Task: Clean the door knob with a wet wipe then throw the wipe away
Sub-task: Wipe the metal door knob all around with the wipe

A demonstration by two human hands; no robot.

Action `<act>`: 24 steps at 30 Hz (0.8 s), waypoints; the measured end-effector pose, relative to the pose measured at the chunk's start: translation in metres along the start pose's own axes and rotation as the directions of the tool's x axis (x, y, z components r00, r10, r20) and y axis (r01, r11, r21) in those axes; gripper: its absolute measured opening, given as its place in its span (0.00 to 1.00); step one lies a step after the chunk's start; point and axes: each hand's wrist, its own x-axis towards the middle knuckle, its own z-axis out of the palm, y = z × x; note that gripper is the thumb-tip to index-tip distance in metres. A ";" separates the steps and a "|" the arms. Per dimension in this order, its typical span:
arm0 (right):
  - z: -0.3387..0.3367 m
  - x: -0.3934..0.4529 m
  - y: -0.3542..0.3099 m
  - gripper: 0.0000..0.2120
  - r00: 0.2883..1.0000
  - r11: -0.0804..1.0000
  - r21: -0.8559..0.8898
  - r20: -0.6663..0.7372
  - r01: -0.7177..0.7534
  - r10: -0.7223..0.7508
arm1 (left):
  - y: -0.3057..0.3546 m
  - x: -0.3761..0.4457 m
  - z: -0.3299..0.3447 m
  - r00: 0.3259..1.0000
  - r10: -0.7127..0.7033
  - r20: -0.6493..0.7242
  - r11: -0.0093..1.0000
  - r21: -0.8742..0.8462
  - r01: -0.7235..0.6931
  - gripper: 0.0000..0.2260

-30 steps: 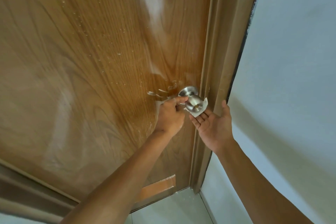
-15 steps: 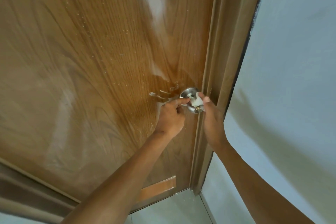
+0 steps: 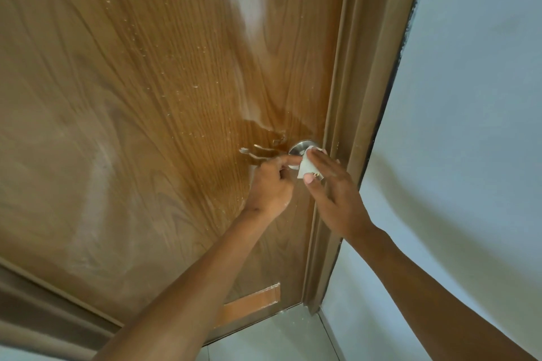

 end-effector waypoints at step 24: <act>-0.047 0.054 -0.005 0.34 0.937 0.938 -0.297 -0.240 0.177 -0.253 | 0.020 0.012 0.049 0.894 -0.391 -0.219 0.908 -0.250 0.336 0.06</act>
